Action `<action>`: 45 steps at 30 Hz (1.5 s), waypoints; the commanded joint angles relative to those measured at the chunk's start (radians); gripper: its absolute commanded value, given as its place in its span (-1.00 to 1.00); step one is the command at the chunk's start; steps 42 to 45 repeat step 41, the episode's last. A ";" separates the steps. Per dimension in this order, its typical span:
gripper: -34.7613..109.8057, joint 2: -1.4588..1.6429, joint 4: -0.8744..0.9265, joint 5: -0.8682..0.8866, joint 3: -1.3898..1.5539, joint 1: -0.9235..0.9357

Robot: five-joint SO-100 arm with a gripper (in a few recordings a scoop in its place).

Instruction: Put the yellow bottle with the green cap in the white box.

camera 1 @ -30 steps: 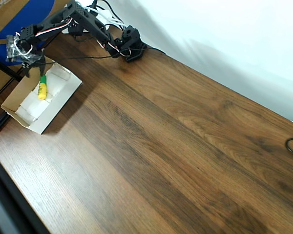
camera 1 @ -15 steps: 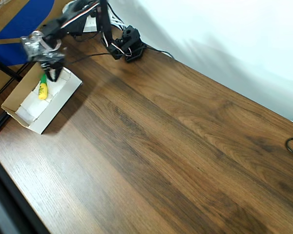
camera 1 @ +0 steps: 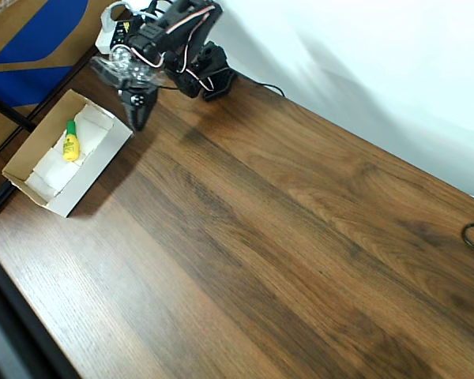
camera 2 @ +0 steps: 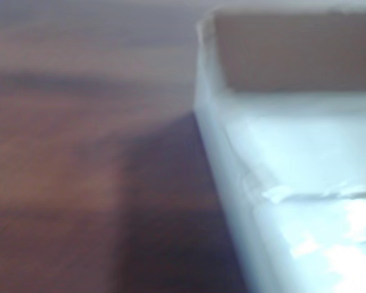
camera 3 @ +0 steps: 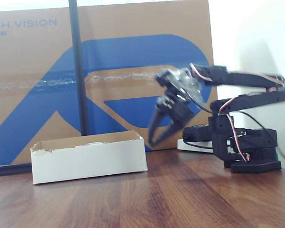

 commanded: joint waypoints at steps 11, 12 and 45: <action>-0.52 0.397 0.252 -0.005 0.190 0.003; -0.52 0.414 0.299 -0.003 0.189 -0.005; -0.52 0.428 0.554 -0.020 0.186 -0.092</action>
